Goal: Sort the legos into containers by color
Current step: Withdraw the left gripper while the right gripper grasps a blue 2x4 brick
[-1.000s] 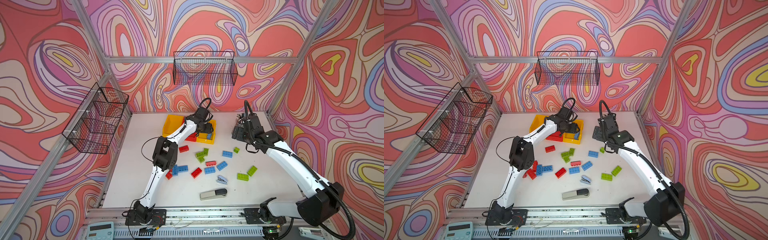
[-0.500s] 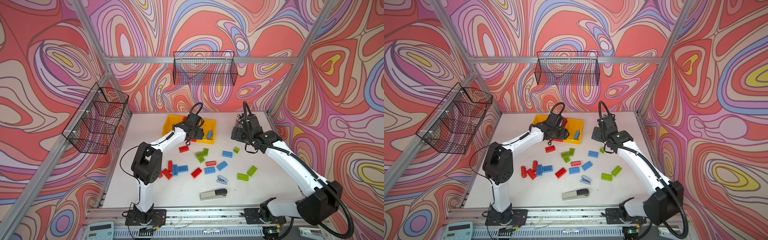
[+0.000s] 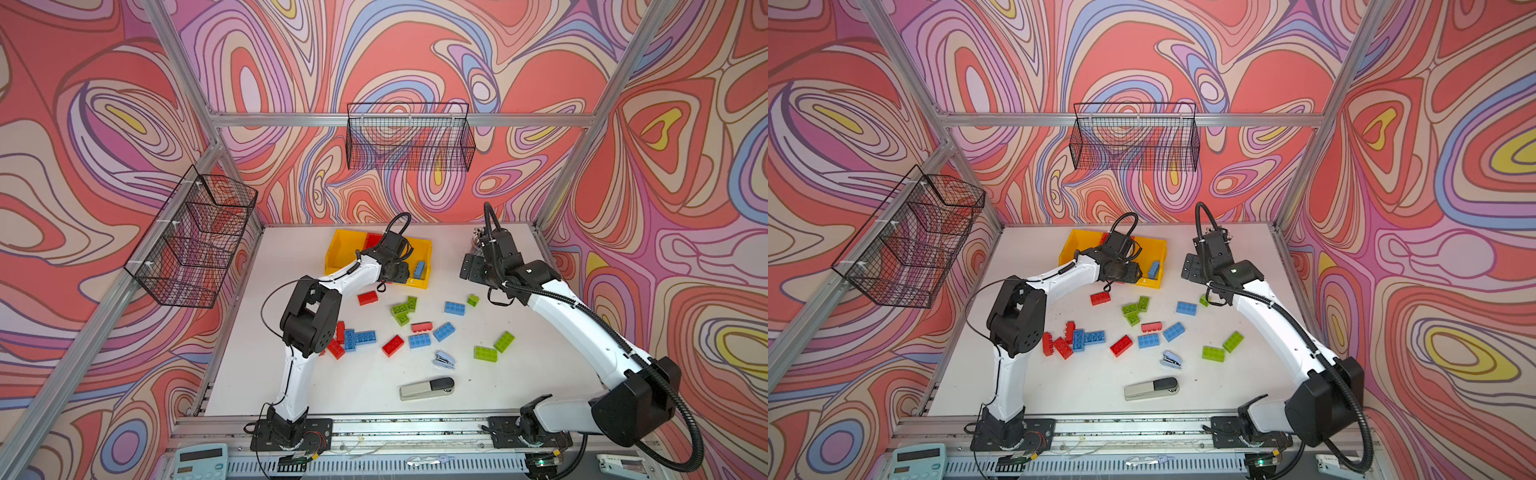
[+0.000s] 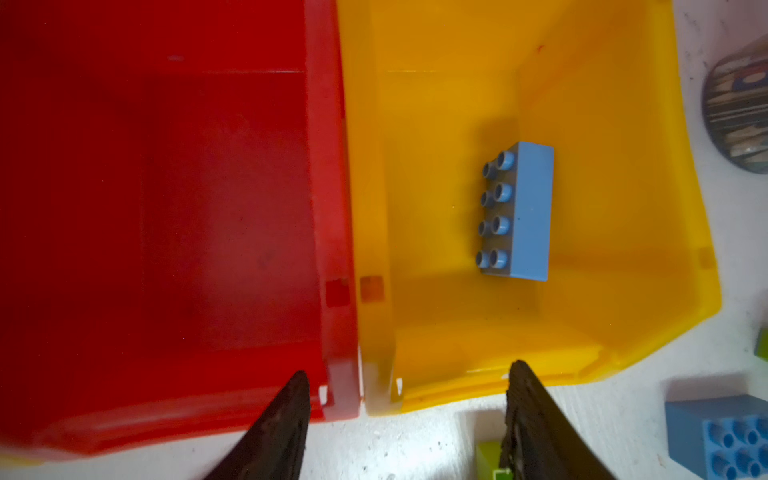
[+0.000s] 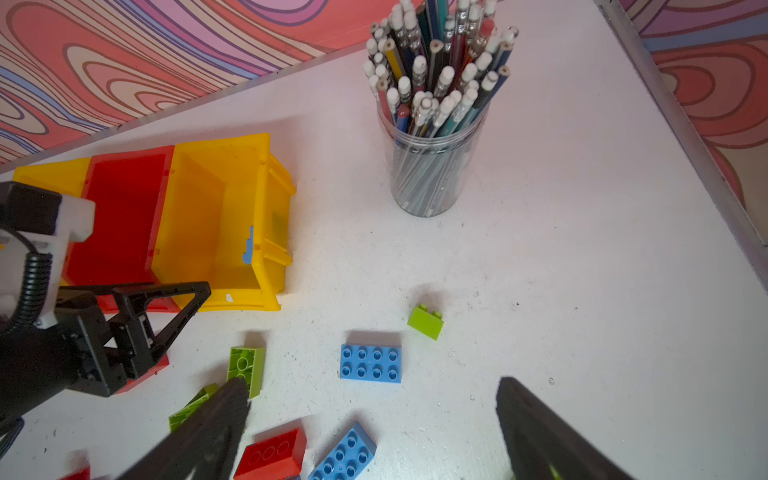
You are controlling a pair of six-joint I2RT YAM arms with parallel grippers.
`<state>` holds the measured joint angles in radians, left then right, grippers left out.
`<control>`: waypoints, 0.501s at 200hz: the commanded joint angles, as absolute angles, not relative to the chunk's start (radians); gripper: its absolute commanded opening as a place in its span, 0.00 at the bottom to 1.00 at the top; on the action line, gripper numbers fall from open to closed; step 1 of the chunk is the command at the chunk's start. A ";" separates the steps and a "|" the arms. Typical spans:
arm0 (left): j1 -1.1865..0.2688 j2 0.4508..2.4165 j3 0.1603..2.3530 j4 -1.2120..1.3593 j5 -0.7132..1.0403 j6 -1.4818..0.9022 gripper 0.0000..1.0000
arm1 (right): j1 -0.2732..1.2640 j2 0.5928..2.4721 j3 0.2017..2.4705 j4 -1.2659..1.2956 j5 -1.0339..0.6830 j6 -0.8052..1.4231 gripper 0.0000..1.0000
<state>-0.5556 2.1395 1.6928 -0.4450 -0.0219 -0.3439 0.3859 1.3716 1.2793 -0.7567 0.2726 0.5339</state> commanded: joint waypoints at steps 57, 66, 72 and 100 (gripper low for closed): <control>-0.552 2.263 1.861 -0.449 0.059 -0.329 0.61 | 0.383 1.323 1.282 -0.809 0.335 0.552 0.98; -0.552 2.279 1.887 -0.450 0.066 -0.330 0.62 | 0.384 1.324 1.285 -0.810 0.337 0.550 0.98; -0.552 2.293 1.908 -0.456 0.070 -0.331 0.62 | 0.383 1.323 1.284 -0.811 0.337 0.550 0.98; -0.555 2.353 2.017 -0.489 0.098 -0.342 0.61 | 0.383 1.325 1.284 -0.813 0.332 0.546 0.98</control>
<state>-0.5545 2.2978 1.9293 -0.4557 0.0563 -0.3408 0.3859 1.3415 1.2793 -0.7830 0.3138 0.5404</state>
